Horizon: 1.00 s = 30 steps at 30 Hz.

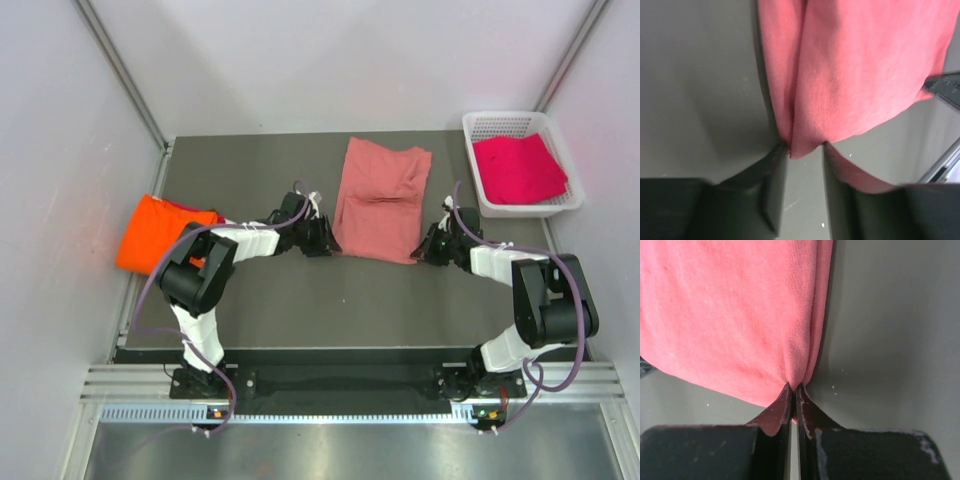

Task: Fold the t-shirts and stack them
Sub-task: Fold the tshirt

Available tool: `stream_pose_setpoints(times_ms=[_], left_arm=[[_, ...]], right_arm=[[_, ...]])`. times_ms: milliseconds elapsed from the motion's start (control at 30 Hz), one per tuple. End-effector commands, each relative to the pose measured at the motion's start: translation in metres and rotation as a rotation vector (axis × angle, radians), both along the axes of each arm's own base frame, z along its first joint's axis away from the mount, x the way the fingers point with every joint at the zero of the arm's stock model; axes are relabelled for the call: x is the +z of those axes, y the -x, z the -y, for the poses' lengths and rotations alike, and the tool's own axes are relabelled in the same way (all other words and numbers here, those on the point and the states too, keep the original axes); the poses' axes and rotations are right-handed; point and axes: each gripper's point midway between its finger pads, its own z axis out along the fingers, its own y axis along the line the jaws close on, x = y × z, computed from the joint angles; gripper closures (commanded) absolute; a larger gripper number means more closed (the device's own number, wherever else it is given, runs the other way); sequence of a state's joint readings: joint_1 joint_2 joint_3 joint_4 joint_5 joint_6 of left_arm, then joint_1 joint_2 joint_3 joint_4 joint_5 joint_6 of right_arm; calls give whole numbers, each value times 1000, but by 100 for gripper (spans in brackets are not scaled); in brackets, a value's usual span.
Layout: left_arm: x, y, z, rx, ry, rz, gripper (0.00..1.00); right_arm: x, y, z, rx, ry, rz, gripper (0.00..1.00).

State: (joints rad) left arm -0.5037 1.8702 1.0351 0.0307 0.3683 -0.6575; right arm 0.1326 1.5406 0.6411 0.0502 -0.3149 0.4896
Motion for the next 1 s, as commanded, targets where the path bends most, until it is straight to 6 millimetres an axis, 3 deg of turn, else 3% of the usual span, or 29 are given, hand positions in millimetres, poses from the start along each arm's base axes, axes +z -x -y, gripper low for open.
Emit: stream_pose_setpoints(times_ms=[0,167,400,500,667,867,900,967], left_arm=[[-16,16,5,-30,-24,-65,63],[-11,19,7,-34,-4,-73,100],[10,20,-5,16,-19,-27,100],[5,41,-14,28,-11,-57,100],[18,68,-26,59,40,-47,100],[48,103,-33,71,70,-14,100],[67,99,-32,73,92,23,100],[78,98,-37,77,58,32,100]], right_arm=[[10,-6,6,-11,24,55,100],[12,-4,5,-5,17,58,100],[20,8,-9,30,-52,18,100],[17,29,-13,53,-61,-30,100],[23,64,-19,96,-99,-85,100],[37,97,-24,123,-146,-119,100],[48,92,-24,130,-144,-96,100],[62,90,-24,132,-136,-84,100]])
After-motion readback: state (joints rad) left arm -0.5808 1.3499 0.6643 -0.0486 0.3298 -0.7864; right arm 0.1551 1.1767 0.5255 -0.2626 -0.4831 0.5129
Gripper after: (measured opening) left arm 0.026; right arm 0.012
